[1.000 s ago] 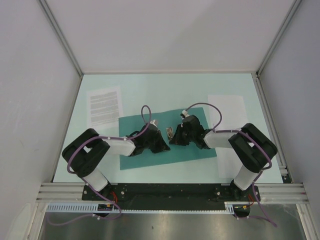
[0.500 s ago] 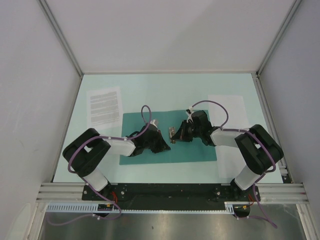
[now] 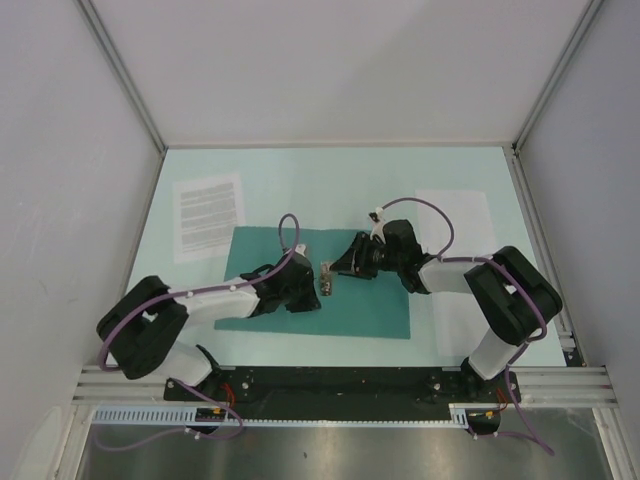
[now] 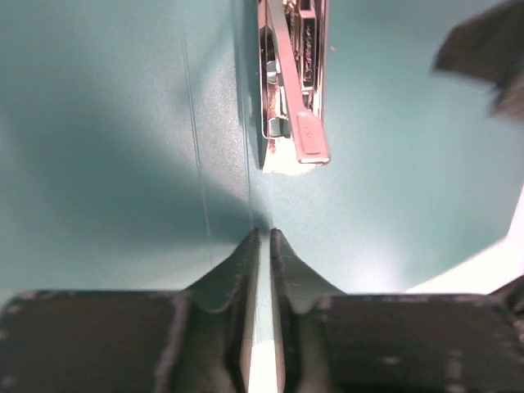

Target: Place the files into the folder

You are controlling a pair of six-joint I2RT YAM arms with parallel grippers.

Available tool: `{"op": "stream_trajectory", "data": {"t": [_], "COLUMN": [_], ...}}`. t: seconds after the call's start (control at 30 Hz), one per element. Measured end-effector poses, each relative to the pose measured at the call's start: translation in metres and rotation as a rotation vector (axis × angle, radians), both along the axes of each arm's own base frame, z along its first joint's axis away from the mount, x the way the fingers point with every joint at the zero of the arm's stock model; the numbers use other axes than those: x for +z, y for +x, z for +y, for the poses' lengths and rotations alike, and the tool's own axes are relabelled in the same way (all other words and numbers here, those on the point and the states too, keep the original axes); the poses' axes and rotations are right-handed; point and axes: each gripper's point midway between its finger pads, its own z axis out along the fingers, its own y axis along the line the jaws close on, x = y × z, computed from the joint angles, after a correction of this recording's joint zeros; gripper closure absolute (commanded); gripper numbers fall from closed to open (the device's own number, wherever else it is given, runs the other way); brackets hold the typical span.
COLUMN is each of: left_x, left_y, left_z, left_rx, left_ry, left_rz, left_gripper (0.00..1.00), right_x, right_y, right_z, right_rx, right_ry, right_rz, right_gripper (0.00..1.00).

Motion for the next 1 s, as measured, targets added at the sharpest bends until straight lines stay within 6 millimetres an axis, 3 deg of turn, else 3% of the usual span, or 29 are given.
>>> {"op": "stream_trajectory", "data": {"t": [0.2,0.33,0.47,0.6,0.8,0.9,1.0], "left_x": [0.004,0.018,0.055,0.114,0.188,0.198,0.195], "left_y": [-0.017,-0.03,-0.036,-0.035,-0.03,-0.033,-0.037], "left_z": [0.028,0.038,0.037,0.04,0.067,0.079,0.085], "left_rx": [-0.033,-0.065,-0.099,-0.099,-0.018,0.012,0.017], "left_ry": [0.107,0.114,0.034,-0.063,-0.114,-0.114,-0.099], "left_rz": [0.018,0.025,-0.037,-0.166,-0.358,-0.393,-0.384], "left_gripper": [0.62,0.51,0.44,0.42,0.41,0.41,0.41], "right_x": [-0.001,-0.003,-0.002,0.003,-0.01,-0.009,0.007], "right_y": [-0.003,-0.019,-0.047,-0.063,-0.053,-0.04,-0.019], "right_z": [0.002,0.015,0.039,0.062,0.078,0.083,0.088], "right_rx": [0.011,0.055,0.112,0.13,0.076,0.055,0.029], "right_ry": [-0.005,-0.017,-0.014,0.032,0.095,0.109,0.157], "right_rz": [-0.004,-0.005,-0.002,-0.004,0.033,0.024,-0.014], "right_gripper": [0.33,0.25,0.25,0.25,0.25,0.25,0.25]}}
